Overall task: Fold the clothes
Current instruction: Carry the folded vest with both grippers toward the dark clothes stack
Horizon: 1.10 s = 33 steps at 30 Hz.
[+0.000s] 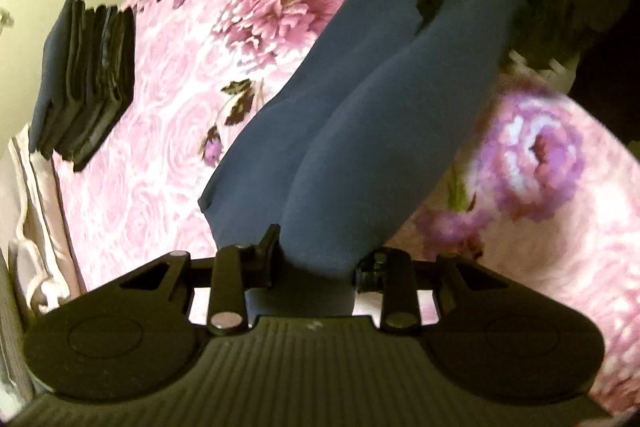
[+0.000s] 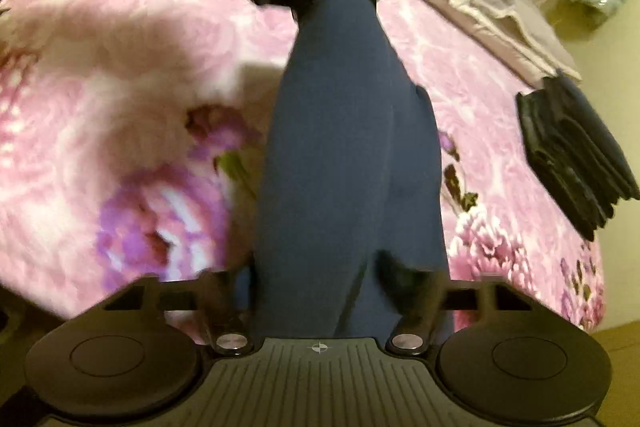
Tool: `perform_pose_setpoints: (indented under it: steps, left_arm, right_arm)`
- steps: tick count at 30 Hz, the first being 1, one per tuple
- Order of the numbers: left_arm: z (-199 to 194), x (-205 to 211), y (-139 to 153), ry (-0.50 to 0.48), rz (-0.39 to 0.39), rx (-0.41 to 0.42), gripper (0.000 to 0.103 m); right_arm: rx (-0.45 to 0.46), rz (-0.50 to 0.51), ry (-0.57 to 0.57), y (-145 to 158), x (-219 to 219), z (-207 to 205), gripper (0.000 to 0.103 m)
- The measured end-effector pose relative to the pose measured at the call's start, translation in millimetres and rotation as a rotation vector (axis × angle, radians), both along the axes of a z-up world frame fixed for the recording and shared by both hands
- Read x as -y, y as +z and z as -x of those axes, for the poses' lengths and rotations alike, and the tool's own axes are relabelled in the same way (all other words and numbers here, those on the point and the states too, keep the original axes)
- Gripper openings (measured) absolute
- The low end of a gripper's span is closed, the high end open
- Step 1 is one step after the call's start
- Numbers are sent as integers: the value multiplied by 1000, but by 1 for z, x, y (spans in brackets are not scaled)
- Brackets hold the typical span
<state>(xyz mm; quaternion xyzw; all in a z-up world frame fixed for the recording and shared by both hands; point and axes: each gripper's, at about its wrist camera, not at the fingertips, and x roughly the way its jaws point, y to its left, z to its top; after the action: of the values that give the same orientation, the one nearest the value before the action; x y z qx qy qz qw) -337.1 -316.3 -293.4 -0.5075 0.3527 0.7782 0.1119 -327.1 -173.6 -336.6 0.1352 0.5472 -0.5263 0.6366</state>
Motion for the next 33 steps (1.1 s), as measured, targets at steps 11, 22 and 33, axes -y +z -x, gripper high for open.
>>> perform_pose_setpoints:
  steps: [11, 22, 33]
  left_arm:
    - [-1, -16, 67, 308, -72, -200, 29]
    - [59, -40, 104, 706, 189, -345, 28]
    - [142, -204, -70, 1013, 258, -169, 30]
  right_arm:
    - [-73, 20, 255, 105, 23, 87, 22]
    - [-226, 310, 777, 120, 94, 177, 22]
    - [-126, 277, 1103, -63, 4, 271, 22]
